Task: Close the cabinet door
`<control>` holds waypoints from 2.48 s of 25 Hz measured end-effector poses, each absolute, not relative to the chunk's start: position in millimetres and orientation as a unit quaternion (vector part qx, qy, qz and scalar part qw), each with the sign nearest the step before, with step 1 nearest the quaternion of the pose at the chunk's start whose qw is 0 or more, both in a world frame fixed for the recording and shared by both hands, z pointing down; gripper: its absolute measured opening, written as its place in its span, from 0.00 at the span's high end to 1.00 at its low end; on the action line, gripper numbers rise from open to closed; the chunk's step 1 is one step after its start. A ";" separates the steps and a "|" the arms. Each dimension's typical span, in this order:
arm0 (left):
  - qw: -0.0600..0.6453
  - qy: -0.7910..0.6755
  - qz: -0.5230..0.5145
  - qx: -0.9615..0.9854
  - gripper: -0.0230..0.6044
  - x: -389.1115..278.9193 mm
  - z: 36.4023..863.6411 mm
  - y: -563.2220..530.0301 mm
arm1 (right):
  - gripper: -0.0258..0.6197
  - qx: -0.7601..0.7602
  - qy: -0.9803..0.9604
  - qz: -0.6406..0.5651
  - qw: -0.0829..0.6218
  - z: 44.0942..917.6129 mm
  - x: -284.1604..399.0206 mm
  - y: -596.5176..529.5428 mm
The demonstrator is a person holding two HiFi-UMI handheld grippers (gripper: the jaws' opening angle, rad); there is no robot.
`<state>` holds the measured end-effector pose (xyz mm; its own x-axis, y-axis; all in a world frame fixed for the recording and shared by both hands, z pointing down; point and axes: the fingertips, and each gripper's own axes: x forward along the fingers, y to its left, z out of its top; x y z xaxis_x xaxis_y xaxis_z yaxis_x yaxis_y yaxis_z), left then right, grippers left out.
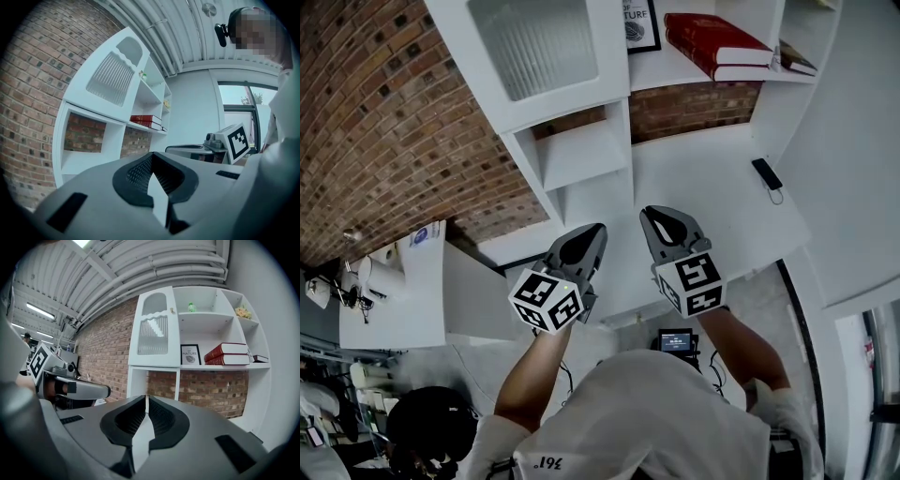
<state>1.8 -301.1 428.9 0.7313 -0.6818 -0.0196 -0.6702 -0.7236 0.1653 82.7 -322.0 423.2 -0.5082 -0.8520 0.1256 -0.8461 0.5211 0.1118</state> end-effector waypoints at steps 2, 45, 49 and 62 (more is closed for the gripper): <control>0.079 -0.365 -0.038 0.927 0.95 2.1 433.4 -300.6 | 0.89 0.489 -0.868 -0.014 0.085 427.7 83.7 -321.9; 0.121 -0.361 -0.018 0.924 0.95 7.1 471.3 -283.8 | 0.92 0.491 -0.864 0.008 0.112 466.3 93.4 -308.4; 0.123 -0.360 -0.017 0.925 0.95 8.8 473.6 -283.4 | 0.92 0.491 -0.864 0.005 0.111 466.6 94.5 -308.3; 0.121 -0.355 -0.018 0.927 0.95 13.6 468.7 -286.1 | 0.92 0.492 -0.864 -0.003 0.106 459.8 95.4 -313.3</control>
<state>13.6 -286.1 468.7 0.7477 -0.6619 0.0530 -0.6534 -0.7191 0.2366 95.4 -313.3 459.8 -0.4944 -0.8504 0.1798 -0.8491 0.5168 0.1095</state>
